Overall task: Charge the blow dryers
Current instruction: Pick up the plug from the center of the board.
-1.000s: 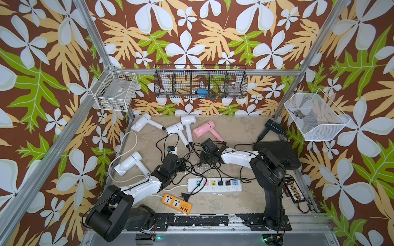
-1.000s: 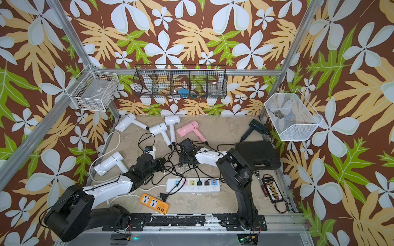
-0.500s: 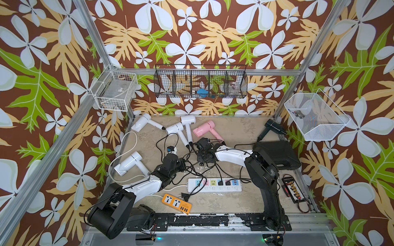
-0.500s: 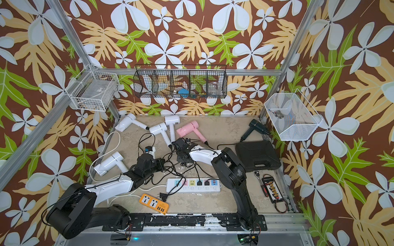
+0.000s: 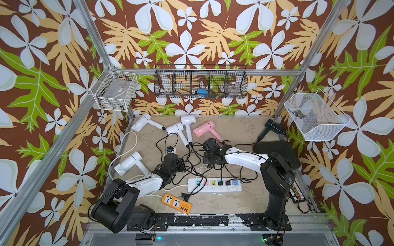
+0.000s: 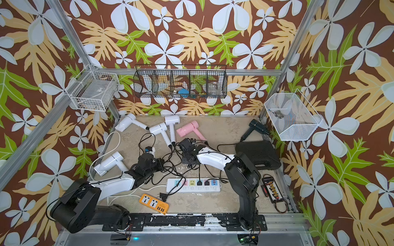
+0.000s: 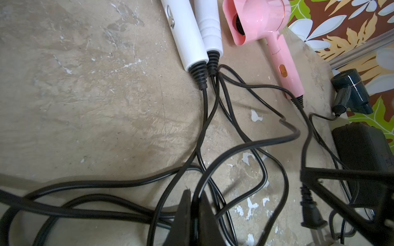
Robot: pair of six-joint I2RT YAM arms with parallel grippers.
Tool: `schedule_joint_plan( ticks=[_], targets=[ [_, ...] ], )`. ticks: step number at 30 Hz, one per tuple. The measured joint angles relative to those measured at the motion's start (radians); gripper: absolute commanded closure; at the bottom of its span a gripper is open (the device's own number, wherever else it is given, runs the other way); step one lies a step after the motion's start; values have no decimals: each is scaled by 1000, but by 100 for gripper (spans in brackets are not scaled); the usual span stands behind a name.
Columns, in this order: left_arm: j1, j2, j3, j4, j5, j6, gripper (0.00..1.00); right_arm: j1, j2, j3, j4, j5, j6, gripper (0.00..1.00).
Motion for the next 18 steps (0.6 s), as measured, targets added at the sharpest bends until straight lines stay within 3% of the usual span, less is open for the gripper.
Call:
schedule_joint_plan(
  ticks=[7,12,18],
  targets=[
    [0,-12,0,0,0,-1,82,0,-153,-60,102,-10,-45,100],
    [1,-37,-3,0,0,-2,58,0,-259,-111,171,-26,-71,100],
    [1,-79,-20,1,10,-1,37,0,-369,-150,235,-31,-93,100]
  ],
)
